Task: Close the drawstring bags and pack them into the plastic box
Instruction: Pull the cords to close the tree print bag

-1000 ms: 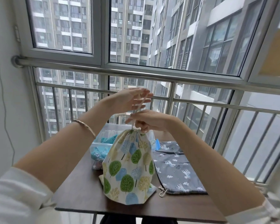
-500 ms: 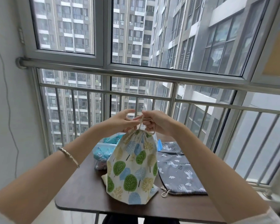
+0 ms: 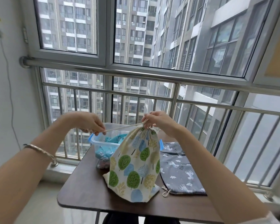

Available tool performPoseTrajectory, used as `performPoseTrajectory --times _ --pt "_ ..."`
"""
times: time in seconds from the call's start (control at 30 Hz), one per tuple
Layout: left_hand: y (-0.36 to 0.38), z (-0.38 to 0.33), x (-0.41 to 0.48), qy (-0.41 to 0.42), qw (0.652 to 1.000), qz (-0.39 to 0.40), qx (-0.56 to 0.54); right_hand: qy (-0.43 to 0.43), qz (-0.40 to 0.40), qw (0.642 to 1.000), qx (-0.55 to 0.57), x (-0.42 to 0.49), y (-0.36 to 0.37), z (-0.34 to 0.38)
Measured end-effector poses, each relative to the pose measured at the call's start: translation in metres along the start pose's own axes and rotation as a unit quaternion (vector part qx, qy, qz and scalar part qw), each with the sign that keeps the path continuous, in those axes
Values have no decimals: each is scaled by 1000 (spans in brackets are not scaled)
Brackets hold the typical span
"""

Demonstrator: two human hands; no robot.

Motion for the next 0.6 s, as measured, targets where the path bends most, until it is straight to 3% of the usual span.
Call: performPoseTrajectory --times 0.07,0.13,0.23,0.3,0.6 --pt "4 -5 -1 -15 995 7 101 -2 13 1000 -5 0 8 -2" --pt "14 -23 3 45 989 -44 131 -11 19 1000 16 0 14 0" --pt "36 -62 3 162 980 -79 -86 -23 12 999 32 0 17 5" --pt "47 -81 4 194 959 -85 -189 -30 -3 999 37 -1 14 6" --pt "67 -92 15 211 929 -79 -293 -22 -38 998 51 -10 2 11"
Point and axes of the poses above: each hand's wrist, its own x-axis towards the middle knuckle, its own y-axis out of the palm, z = x × y, the point moved 1 cm from there along x, towards the middle knuckle, and after that the axes turned 2 degrees about -z, right-handed, at the moved point
